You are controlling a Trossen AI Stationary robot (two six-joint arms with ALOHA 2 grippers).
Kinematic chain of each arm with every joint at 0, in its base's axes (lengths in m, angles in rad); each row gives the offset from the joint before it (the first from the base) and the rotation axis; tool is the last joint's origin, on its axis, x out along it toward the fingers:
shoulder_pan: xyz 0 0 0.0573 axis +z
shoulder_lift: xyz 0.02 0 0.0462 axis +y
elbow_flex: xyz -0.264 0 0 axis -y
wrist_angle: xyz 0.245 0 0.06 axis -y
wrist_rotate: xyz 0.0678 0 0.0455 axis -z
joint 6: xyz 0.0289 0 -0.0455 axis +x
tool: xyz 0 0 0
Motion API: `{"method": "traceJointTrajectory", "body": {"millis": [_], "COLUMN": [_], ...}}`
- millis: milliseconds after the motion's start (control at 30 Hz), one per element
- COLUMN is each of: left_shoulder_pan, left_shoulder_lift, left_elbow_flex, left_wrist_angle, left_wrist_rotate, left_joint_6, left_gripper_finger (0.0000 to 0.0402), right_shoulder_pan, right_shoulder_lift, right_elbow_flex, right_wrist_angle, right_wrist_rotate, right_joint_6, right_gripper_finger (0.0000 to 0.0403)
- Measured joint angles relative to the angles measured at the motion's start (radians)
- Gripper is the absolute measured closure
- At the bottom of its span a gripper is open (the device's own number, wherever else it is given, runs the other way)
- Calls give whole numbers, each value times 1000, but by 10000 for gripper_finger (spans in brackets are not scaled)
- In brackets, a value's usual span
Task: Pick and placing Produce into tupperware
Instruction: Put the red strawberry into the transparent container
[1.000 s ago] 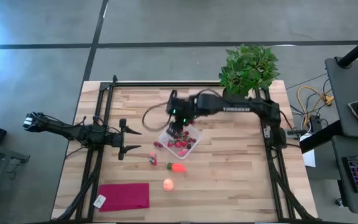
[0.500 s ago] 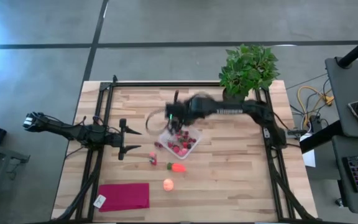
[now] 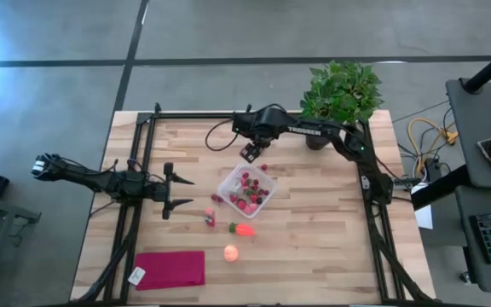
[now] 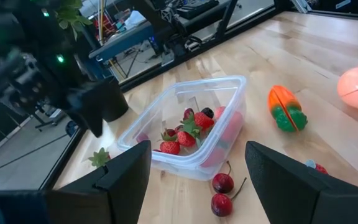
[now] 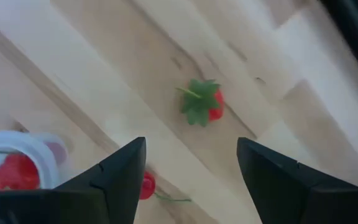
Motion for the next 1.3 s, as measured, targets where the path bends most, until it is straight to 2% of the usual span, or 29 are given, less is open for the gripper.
{"method": "traceJointTrajectory", "body": {"millis": [233,700,867,1033,1233,1300], "left_shoulder_pan": [0,0,0,0,0,0], "left_shoulder_lift": [0,0,0,0,0,0], "left_elbow_flex": [0,0,0,0,0,0], "left_wrist_angle": [0,0,0,0,0,0], "left_wrist_rotate": [0,0,0,0,0,0], "left_joint_6": [0,0,0,0,0,0], "left_gripper_finger": [155,155,155,155,155,155], "right_shoulder_pan": [-47,-89,-33,-29,-48,-52], "right_shoulder_lift": [81,105,106,106,106,106], "right_elbow_flex": [6,24,37,16,1,2], "right_wrist_angle": [4,33,31,51,51,51], "right_wrist_rotate": [-78,-106,5,-27,70,57], "right_joint_6": [-63,-135,-166,-116,-14,6], "right_gripper_finger": [159,161,167,166,176,181]}}
